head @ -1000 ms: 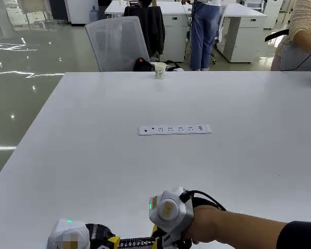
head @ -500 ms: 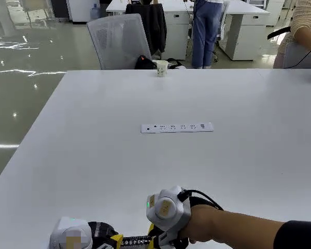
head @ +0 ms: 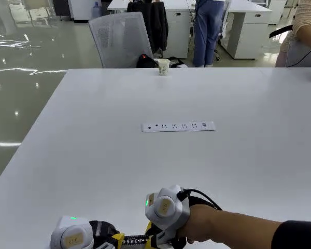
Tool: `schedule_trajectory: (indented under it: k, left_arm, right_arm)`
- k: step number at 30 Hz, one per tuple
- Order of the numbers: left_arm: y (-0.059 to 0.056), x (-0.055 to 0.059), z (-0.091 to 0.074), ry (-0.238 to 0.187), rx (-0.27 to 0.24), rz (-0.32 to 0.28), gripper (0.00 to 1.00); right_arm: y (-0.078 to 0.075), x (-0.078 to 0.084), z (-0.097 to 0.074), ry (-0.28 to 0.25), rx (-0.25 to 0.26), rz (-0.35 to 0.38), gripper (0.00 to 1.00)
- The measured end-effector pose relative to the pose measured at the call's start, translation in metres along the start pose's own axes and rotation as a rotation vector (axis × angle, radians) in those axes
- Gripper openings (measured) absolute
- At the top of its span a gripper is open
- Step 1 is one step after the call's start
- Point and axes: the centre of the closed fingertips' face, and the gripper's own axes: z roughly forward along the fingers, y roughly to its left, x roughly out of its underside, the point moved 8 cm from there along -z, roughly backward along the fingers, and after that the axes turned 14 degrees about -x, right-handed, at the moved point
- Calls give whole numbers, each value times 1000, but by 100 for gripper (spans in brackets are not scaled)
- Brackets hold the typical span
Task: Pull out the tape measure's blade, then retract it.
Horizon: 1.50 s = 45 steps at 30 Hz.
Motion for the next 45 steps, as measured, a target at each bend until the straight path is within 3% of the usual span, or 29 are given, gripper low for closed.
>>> schedule_trajectory:
  k: [45]
  left_arm:
    - [1, -2, 0, 3, 4, -12, 60]
  right_arm:
    - [-4, -17, 11, -60, -1, 30, 11]
